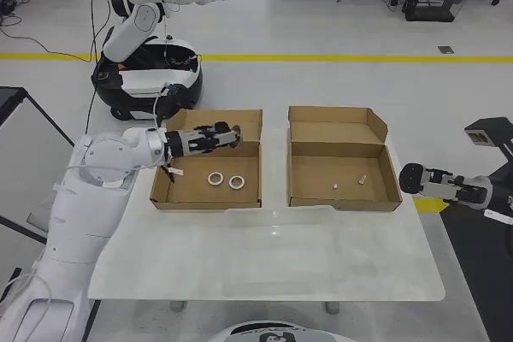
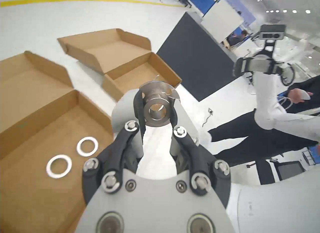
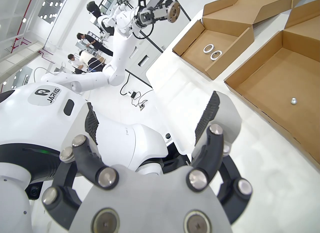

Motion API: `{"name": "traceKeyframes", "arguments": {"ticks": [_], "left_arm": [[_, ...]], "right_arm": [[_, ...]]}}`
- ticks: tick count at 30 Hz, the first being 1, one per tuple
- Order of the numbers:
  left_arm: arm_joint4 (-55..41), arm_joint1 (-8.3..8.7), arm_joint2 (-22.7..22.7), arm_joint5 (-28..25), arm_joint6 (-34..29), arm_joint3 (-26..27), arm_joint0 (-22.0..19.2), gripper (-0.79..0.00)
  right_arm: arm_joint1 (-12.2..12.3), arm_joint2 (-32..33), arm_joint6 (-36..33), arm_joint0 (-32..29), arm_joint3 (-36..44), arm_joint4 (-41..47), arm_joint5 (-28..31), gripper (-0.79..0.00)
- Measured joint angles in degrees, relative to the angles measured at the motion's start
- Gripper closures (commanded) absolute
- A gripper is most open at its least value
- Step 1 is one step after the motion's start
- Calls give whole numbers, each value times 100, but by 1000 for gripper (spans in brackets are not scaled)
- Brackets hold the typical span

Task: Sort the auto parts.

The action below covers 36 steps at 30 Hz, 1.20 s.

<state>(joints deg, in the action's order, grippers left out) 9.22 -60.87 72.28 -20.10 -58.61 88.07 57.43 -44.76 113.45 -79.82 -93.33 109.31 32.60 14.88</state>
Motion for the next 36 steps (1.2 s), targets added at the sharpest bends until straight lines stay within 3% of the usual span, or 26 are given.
{"name": "traceKeyframes", "arguments": {"ticks": [13, 19, 27, 36], "left_arm": [[1655, 71, -350, 179, -443, -1144, -547, 0], [1960, 48, -562, 229, -320, -1804, -734, 0], [2740, 2, -1039, -137, -338, -2589, -1028, 0], [3342, -99, -1627, -577, -411, -2899, -1255, 0]], "right_arm": [[0, 0, 0, 0, 0, 0, 0, -785], [0, 0, 0, 0, 0, 0, 0, -785], [0, 0, 0, 0, 0, 0, 0, -785], [0, 0, 0, 0, 0, 0, 0, -785]]}}
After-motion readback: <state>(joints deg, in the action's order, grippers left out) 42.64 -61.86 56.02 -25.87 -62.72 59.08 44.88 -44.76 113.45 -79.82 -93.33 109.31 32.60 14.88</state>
